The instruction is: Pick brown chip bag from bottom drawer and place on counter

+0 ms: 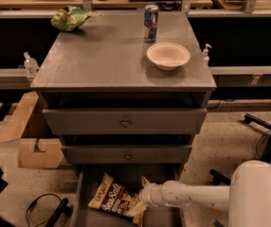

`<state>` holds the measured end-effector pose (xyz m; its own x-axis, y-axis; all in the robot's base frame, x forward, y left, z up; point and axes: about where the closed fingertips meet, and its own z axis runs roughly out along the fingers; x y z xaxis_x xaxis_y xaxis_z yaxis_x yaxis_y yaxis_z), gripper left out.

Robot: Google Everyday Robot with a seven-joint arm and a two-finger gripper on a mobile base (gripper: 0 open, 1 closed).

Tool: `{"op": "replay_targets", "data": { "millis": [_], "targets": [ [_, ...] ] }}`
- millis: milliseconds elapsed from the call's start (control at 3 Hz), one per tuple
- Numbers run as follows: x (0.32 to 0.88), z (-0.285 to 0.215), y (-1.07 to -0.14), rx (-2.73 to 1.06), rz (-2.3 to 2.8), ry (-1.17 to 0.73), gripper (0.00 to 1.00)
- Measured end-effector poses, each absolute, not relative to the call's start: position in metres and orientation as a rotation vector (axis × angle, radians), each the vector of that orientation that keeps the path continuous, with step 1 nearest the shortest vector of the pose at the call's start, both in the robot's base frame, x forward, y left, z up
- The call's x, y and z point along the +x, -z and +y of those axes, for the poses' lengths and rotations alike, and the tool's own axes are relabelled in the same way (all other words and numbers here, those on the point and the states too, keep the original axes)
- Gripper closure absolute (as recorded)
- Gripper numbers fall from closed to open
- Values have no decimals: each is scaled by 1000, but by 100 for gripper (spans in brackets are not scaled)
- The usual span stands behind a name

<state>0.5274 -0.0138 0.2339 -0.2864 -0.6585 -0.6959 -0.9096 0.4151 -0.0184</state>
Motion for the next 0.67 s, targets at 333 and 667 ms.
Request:
{"op": "replay_targets", "data": {
  "millis": [333,667],
  "targets": [
    [528,-10,-228,-1324,2047,-524,0],
    [527,0,-222,-1346,2047,-511,0]
  ]
}}
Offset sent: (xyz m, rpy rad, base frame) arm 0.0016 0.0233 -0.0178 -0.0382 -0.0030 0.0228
